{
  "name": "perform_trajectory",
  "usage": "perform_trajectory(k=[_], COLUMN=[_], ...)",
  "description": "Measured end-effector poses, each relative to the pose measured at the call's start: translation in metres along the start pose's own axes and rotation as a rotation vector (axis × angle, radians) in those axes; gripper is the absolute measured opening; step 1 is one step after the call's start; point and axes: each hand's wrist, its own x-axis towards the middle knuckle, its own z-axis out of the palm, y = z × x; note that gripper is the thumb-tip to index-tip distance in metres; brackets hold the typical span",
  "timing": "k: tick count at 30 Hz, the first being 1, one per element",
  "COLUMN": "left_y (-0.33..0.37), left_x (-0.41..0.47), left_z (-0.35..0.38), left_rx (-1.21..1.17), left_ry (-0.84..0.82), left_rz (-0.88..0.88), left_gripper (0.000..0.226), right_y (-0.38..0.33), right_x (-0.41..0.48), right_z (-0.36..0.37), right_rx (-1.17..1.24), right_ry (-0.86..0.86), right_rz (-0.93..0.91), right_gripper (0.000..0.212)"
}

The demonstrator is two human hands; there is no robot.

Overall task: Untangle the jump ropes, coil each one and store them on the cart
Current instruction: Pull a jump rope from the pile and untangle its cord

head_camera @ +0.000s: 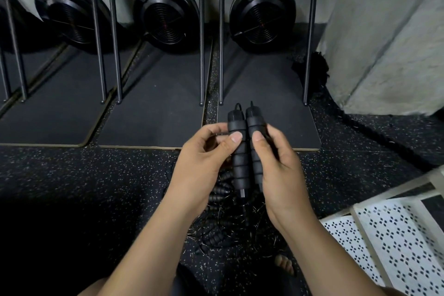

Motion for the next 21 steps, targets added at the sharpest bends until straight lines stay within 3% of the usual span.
perform_trajectory(k=[11,13,17,21], left_y=[0.000,-0.001,0.001,0.004], left_x=[0.001,0.002,0.001,0.000], left_z=[-0.005,-0.005,-0.008,-0.010], left_rx=[0.007,0.001,0.022,0.034], left_ry=[-0.002,0.005,0.016,0.016], left_rz=[0.006,0.003,-0.025,-0.050], left_gripper=[0.027,0.027,0.025,0.025], right_y=[-0.002,-0.002,-0.001,-0.003], right_x=[-0.005,-0.006,-0.008,-0.008], right_z=[0.003,0.003,0.000,-0.002], right_rx=[0.025,0.004,-0.057,-0.147], right_ry=[-0.045,-0.102,-0.273,-0.297], right_rz=[-0.009,-0.017,0.011,-0.001], right_gripper=[0.031,0.042,0.087,0.089])
